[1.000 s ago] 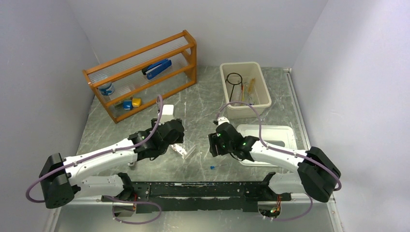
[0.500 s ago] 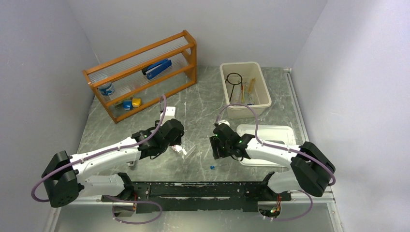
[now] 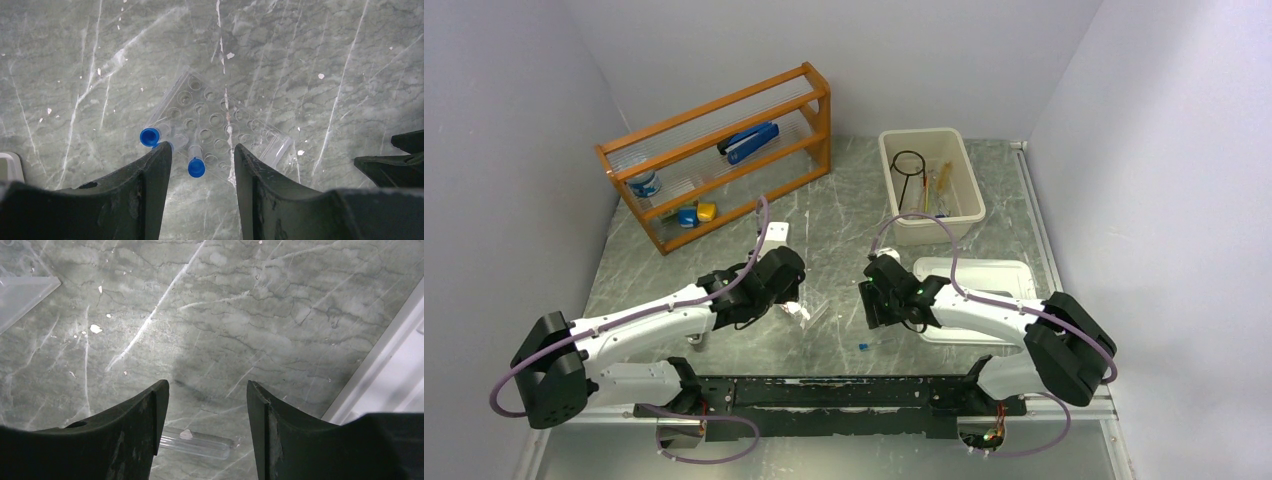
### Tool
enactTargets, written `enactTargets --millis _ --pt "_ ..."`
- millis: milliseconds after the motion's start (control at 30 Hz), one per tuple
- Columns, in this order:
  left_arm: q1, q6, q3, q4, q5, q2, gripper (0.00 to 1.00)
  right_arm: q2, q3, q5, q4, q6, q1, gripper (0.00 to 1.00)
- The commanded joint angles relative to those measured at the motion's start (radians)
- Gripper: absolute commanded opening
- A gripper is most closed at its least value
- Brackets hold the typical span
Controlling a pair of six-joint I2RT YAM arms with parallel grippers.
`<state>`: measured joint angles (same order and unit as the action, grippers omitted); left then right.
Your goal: Organize the chemistry lab equipment
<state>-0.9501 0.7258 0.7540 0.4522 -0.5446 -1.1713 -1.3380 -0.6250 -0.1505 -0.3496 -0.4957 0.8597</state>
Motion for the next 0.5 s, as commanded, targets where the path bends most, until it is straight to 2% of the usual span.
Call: enactTargets --millis 0,267,467 --pt "0.006 0.005 0.003 -0.004 -0.009 0.017 0.53 -0.003 -0.023 -0.023 -0.006 -0.013 0.005 0.62" --pt "0.006 0.004 0.000 0.009 -0.048 -0.002 0.61 -0.013 -0.022 -0.022 0.001 -0.012 0.005 0.62" --pt "0.006 0.009 -0.016 -0.016 -0.032 -0.021 0.58 -0.017 -0.025 -0.024 -0.002 -0.011 0.004 0.62"
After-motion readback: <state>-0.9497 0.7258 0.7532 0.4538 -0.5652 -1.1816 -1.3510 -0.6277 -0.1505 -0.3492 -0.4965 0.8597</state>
